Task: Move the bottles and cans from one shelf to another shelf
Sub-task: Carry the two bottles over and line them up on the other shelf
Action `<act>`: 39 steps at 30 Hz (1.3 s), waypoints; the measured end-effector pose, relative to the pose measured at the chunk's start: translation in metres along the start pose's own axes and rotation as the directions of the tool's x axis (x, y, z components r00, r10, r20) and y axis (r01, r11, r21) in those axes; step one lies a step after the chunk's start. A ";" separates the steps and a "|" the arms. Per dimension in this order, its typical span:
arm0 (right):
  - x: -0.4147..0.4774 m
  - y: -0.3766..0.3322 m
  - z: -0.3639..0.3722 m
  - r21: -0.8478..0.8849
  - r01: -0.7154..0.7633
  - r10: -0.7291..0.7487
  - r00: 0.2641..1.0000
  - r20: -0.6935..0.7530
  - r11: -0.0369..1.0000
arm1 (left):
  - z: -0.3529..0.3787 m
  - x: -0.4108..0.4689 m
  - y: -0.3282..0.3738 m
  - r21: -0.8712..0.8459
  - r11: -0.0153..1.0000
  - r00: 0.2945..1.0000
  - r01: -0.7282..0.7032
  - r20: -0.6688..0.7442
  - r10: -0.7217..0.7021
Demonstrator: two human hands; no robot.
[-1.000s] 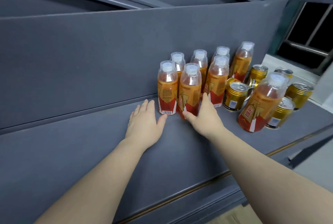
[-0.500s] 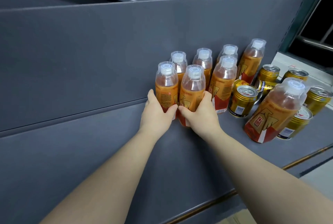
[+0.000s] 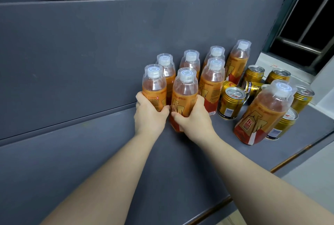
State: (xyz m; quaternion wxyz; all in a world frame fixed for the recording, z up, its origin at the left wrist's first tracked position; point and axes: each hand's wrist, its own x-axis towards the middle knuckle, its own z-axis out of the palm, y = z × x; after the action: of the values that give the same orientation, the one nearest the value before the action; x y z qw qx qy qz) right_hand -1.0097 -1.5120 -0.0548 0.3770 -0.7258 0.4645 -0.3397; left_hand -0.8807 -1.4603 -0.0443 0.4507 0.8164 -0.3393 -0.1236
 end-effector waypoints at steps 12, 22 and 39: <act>-0.001 -0.003 0.001 -0.023 -0.019 0.019 1.000 -0.016 1.000 | 0.000 -0.002 -0.002 0.027 0.999 1.000 -0.021 -0.022 0.022; -0.006 -0.010 -0.001 -0.040 -0.022 0.020 0.998 -0.054 0.999 | -0.014 -0.013 -0.005 -0.044 0.999 1.000 -0.012 -0.027 0.011; -0.074 -0.053 0.018 -0.032 0.123 -0.118 0.984 0.134 0.992 | -0.105 -0.093 -0.031 -0.019 0.999 0.980 0.026 -0.194 -0.029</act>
State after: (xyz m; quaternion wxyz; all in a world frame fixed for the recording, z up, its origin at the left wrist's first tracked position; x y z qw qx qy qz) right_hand -0.9971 -1.4242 -0.0289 0.3709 -0.7809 0.4004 -0.3039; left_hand -0.8824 -1.3182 -0.0206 0.4867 0.8254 -0.2813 -0.0521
